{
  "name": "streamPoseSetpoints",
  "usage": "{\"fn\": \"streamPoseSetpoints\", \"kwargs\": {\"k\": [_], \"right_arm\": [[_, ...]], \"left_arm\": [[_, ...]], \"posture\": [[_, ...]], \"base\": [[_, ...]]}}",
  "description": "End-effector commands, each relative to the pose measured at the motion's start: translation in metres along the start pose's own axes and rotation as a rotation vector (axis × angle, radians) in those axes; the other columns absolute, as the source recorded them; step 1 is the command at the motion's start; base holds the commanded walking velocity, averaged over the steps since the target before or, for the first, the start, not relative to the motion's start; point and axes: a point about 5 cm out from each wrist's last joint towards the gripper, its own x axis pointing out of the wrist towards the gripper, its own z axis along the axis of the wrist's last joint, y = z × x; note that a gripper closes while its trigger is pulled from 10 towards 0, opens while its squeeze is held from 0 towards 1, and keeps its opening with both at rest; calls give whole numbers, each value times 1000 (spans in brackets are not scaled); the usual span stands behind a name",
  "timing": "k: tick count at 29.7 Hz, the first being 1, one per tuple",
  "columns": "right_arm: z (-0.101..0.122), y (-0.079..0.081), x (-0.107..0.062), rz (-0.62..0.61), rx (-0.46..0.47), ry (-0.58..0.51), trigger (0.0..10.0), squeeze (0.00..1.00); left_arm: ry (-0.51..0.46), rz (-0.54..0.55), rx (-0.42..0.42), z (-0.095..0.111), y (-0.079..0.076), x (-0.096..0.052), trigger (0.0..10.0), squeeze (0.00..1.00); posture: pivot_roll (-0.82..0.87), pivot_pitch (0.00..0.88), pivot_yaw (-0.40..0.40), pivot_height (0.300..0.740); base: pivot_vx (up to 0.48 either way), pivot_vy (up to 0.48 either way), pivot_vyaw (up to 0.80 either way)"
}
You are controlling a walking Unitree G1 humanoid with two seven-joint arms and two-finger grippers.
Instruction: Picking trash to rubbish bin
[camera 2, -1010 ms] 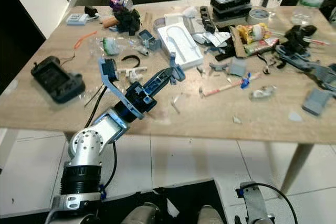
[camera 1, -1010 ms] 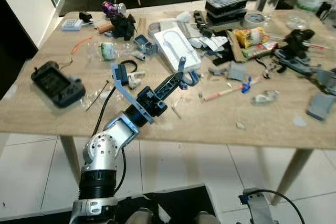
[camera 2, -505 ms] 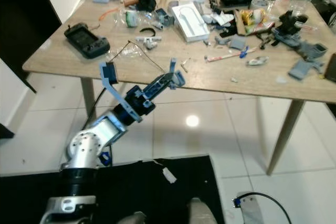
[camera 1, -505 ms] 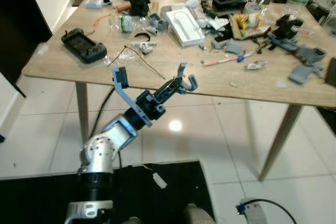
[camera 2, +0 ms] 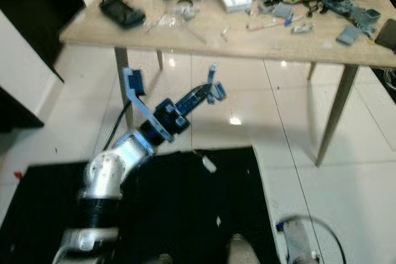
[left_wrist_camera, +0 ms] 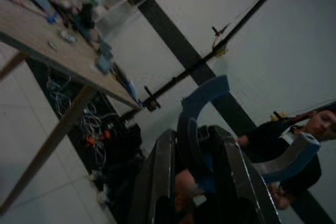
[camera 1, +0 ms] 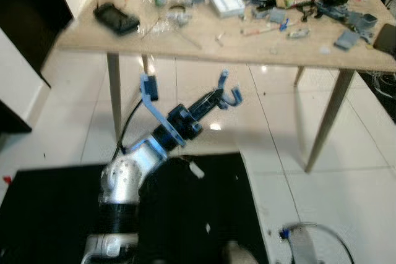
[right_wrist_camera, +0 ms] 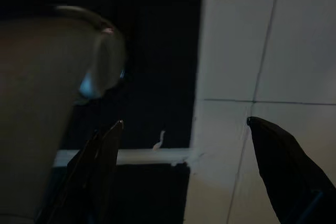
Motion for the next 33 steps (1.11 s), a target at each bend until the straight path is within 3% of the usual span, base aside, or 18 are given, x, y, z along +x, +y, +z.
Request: {"fn": "streamPoseSetpoints", "kwargs": {"k": [1,27,33], "right_arm": [[-4,2,0,4,-2,21,10000,0],[-7,-3,-1,9,9,26,10000,0],[-5,-4,-1,11,17,18,10000,0]], "left_arm": [[4,5,7,0,1,-3,10000,0],[13,1,28,-1,0,-3,10000,0],[13,8,32,-2,0,-2,10000,0]], "posture": [[-60,135,74,740],[-51,137,71,740],[-51,137,71,740]], "base": [[-458,0,0],[-451,0,0],[-85,0,0]]}}
